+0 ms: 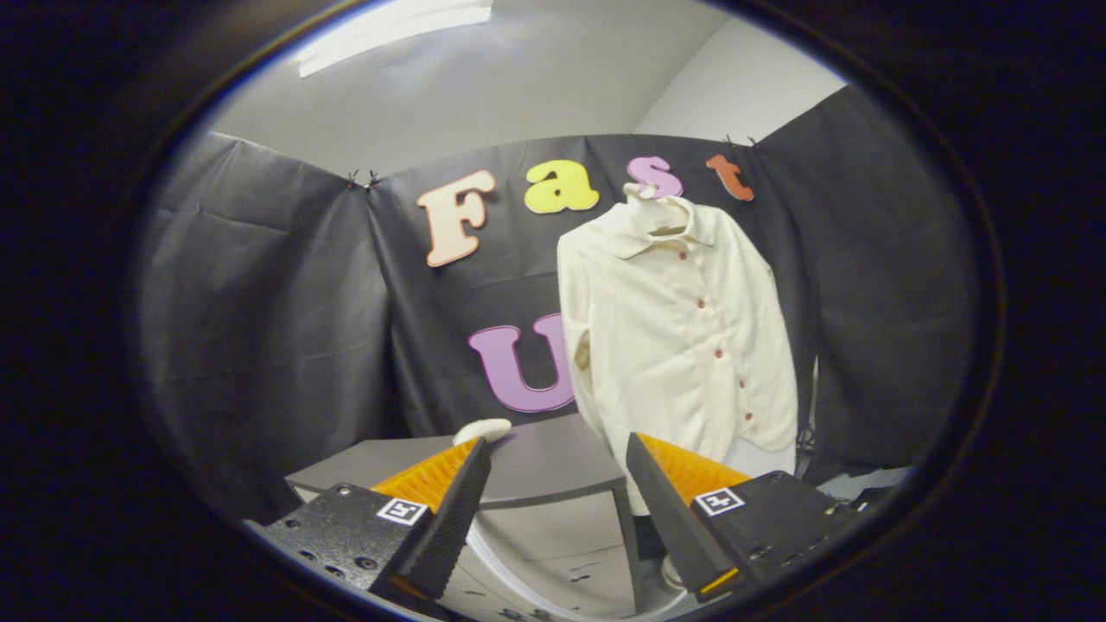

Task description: Iron the clothes twice with a garment steamer, once on the left side and once on the right side.

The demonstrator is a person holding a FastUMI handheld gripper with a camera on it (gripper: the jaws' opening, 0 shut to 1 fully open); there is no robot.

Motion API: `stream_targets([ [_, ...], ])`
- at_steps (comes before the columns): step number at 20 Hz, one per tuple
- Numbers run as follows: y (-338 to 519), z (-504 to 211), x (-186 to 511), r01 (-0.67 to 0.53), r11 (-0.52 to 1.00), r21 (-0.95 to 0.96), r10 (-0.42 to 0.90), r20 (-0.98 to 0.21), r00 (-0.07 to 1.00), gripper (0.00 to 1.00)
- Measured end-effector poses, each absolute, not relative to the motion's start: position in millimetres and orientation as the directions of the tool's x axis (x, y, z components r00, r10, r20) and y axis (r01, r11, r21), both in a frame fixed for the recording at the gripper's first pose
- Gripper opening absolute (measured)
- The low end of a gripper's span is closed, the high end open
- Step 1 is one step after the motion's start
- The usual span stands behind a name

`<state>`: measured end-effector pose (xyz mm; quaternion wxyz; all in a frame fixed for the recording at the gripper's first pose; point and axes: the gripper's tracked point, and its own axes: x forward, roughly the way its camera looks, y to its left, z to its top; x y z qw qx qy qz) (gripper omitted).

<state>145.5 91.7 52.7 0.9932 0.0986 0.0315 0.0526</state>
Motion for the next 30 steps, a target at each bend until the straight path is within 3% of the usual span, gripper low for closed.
stream_targets([
  [10,177.2,46.5,244.2,-0.263,0.956,0.128,0.283,-0.168,0.944,0.96],
  [17,201.2,8.4,301.4,-0.22,0.973,0.065,0.229,-0.324,0.918,0.96],
  [20,240.9,-9.8,314.0,-0.29,0.94,0.183,0.339,-0.379,0.861,0.97],
  [30,251.2,-65.6,342.1,-0.267,0.956,0.124,0.289,-0.568,0.771,0.98],
])
